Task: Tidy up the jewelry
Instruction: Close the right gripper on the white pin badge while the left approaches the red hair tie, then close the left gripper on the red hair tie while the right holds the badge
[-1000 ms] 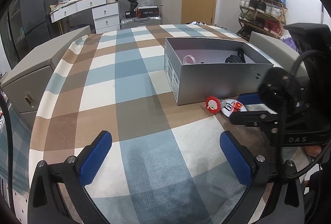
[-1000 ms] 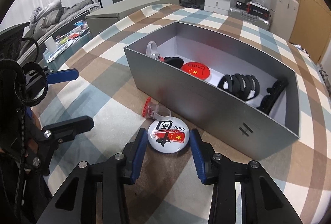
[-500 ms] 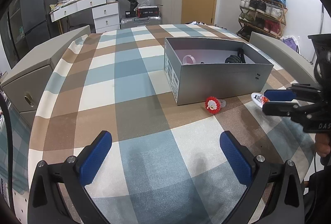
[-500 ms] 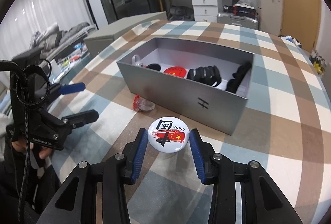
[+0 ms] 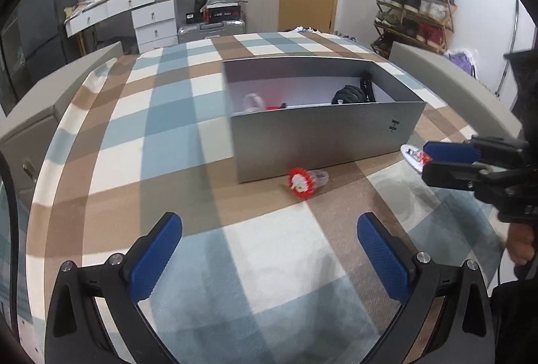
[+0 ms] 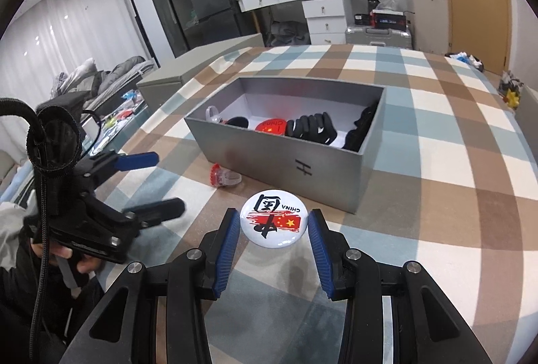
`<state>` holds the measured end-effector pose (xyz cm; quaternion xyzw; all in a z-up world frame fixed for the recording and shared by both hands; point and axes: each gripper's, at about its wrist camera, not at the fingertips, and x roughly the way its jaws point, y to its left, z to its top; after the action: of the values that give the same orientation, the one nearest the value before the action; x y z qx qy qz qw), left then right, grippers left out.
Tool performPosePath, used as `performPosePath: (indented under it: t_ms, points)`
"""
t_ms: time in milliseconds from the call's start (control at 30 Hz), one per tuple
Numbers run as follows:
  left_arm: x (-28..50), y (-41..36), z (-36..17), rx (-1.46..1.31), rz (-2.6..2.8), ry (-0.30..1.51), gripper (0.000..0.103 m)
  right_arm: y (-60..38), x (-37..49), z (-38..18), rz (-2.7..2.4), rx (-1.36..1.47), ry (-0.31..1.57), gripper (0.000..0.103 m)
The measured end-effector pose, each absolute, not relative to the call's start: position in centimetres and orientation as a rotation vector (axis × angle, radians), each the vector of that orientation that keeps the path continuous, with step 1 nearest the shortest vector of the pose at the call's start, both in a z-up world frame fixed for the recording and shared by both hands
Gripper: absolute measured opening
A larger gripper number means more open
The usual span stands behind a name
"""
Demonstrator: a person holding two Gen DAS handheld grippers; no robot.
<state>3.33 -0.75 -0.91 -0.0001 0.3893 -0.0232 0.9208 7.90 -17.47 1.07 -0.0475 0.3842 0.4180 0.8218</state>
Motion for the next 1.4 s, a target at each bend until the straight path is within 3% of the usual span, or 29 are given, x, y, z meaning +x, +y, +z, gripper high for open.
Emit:
performPosePath:
  t_ms: [133, 267, 400, 467, 767, 1300, 1400]
  points:
    - [4.2, -1.2, -0.9, 0.008, -0.061, 0.806, 0.098, -17.8, 8.0, 1.1, 0.884, -0.093, 0.816, 0.041]
    - [5.0, -1.8, -1.4, 0.023, -0.075, 0.838, 0.072, -17.8, 8.2, 0.9, 0.876, -0.090, 0.821, 0.041]
    - [5.4, -2.3, -1.5, 0.039, -0.099, 0.851, 0.057, -17.8, 8.1, 1.0, 0.876, -0.092, 0.818, 0.041]
    - [5.5, -2.4, -1.5, 0.043, -0.108, 0.855, 0.043, -17.8, 8.1, 1.0, 0.875, -0.093, 0.818, 0.041]
    - [5.7, -2.4, -1.7, 0.027, -0.121, 0.867, 0.014, -17.5, 7.9, 0.9, 0.882, -0.105, 0.819, 0.041]
    - [4.9, -2.6, -1.4, 0.045, -0.118, 0.838, 0.011, -17.7, 8.0, 0.8, 0.879, -0.100, 0.816, 0.041]
    - [4.7, -2.6, -1.4, 0.050, -0.118, 0.839, 0.006, -17.7, 8.0, 0.9, 0.880, -0.100, 0.815, 0.041]
